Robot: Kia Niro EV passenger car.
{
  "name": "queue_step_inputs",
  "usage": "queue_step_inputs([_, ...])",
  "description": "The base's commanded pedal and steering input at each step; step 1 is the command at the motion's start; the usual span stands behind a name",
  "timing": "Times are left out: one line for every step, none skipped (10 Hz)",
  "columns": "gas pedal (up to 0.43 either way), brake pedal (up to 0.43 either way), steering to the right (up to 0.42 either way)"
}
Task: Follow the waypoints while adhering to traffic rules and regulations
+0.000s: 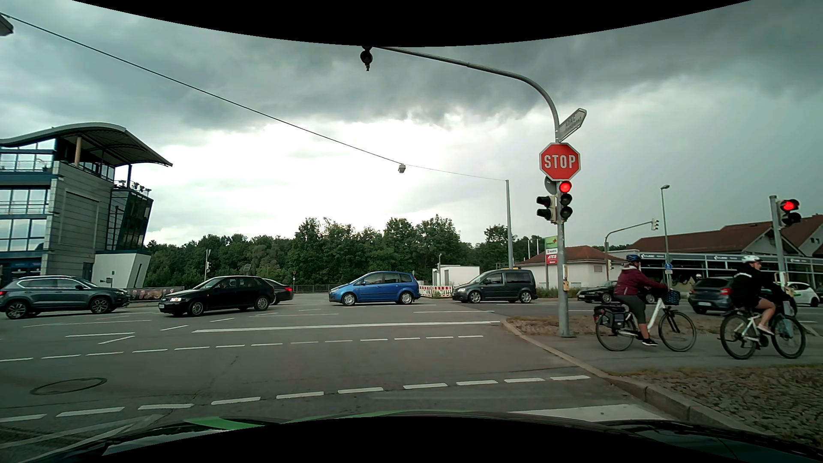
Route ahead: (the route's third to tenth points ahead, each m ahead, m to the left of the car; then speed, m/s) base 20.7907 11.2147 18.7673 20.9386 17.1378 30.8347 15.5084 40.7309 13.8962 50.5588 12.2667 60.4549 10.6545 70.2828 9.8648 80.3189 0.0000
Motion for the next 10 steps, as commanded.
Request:
queue_step_inputs([0.000,0.329,-0.095])
queue_step_inputs([0.000,0.329,-0.095])
queue_step_inputs([0.000,0.329,-0.095])
queue_step_inputs([0.000,0.329,-0.094])
queue_step_inputs([0.000,0.329,-0.094])
queue_step_inputs([0.000,0.323,-0.095])
queue_step_inputs([0.000,0.323,-0.095])
queue_step_inputs([0.000,0.329,-0.094])
queue_step_inputs([0.000,0.323,-0.094])
queue_step_inputs([0.000,0.329,-0.094])
